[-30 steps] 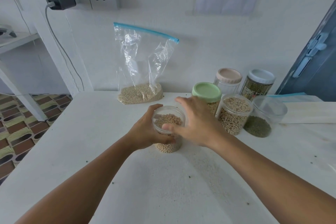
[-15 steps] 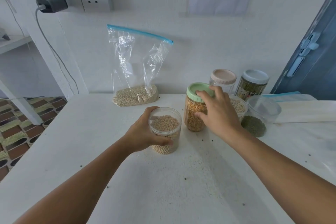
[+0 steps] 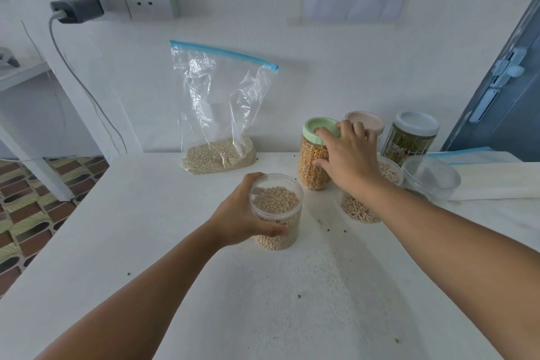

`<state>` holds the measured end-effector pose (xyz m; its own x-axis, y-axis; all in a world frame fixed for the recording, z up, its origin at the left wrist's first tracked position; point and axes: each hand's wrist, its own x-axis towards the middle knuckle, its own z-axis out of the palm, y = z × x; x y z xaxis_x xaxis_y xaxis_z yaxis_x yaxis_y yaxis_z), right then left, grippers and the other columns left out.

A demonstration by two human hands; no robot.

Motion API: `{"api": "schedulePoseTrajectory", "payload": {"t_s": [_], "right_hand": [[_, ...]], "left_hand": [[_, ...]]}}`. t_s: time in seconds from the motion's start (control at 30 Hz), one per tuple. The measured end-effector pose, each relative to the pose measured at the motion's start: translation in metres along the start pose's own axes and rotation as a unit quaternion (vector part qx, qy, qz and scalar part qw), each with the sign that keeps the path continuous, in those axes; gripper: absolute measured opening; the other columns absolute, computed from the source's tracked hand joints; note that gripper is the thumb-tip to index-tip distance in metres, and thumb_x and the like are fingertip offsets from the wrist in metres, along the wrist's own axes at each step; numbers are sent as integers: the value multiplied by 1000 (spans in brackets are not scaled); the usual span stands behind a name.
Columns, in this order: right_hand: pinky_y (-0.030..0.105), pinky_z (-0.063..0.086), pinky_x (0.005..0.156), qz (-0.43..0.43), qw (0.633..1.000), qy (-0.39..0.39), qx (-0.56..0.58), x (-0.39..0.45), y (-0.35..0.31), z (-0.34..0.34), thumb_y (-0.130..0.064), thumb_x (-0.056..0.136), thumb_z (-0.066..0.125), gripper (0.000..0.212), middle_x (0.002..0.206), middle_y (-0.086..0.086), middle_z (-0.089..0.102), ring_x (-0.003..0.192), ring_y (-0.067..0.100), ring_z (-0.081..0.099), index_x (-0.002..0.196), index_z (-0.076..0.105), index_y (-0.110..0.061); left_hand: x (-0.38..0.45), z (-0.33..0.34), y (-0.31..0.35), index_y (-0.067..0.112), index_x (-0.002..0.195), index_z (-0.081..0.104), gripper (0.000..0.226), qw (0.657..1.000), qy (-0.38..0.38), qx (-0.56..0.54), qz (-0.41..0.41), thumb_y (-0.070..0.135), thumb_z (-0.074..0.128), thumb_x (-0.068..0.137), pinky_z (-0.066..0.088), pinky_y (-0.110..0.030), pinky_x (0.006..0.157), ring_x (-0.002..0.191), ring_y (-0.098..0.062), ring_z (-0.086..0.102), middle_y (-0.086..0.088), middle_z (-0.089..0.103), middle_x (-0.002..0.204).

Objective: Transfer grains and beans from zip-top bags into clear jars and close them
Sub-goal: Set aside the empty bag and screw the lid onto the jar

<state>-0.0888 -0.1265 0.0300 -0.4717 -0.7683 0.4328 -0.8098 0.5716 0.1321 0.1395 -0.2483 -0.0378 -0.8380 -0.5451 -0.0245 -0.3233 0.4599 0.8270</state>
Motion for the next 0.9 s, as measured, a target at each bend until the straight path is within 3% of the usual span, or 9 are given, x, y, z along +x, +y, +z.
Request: {"api": "schedulePoseTrajectory", "payload": {"t_s": [0.3, 0.5, 0.63, 0.73, 0.9], "right_hand": [[46, 37, 96, 23, 1000, -1, 19, 21, 1, 17, -56, 87, 74, 68, 139, 10, 51, 124, 32, 45, 144, 48, -33], [51, 35, 106, 13, 995, -12, 99, 0, 10, 13, -58, 89, 71, 85, 155, 13, 35, 133, 36, 39, 158, 29, -34], [45, 27, 103, -3, 976, -52, 214, -34, 22, 8, -64, 97, 54, 53, 138, -6, 51, 128, 23, 44, 146, 49, -47], [44, 27, 101, -10, 962, -106, 251, -46, 32, 4, -72, 94, 48, 49, 133, -15, 57, 126, 16, 44, 137, 59, -51], [42, 18, 97, 2, 982, -64, 176, -50, 45, 3, -73, 95, 47, 41, 140, -22, 55, 126, 15, 38, 126, 67, -54]], "left_hand": [[14, 8, 5, 51, 141, 32, 126, 1000, -6, -23, 2, 76, 95, 35, 54, -49, 107, 127, -12, 60, 11, 60, 135], [22, 14, 7, 51, 138, 34, 121, 1000, 4, -28, 7, 70, 98, 37, 55, -48, 105, 123, -11, 63, 13, 62, 131], [31, 24, 19, 46, 139, 34, 119, 999, 13, -33, 19, 61, 95, 38, 54, -33, 98, 115, -3, 62, 19, 59, 125], [44, 33, 30, 39, 144, 35, 123, 999, 3, -35, 20, 60, 95, 38, 56, -36, 97, 114, -5, 63, 15, 59, 125], [66, 51, 50, 38, 140, 38, 118, 999, -15, -45, 26, 57, 95, 38, 58, -39, 97, 114, -8, 65, 13, 62, 123]]}}
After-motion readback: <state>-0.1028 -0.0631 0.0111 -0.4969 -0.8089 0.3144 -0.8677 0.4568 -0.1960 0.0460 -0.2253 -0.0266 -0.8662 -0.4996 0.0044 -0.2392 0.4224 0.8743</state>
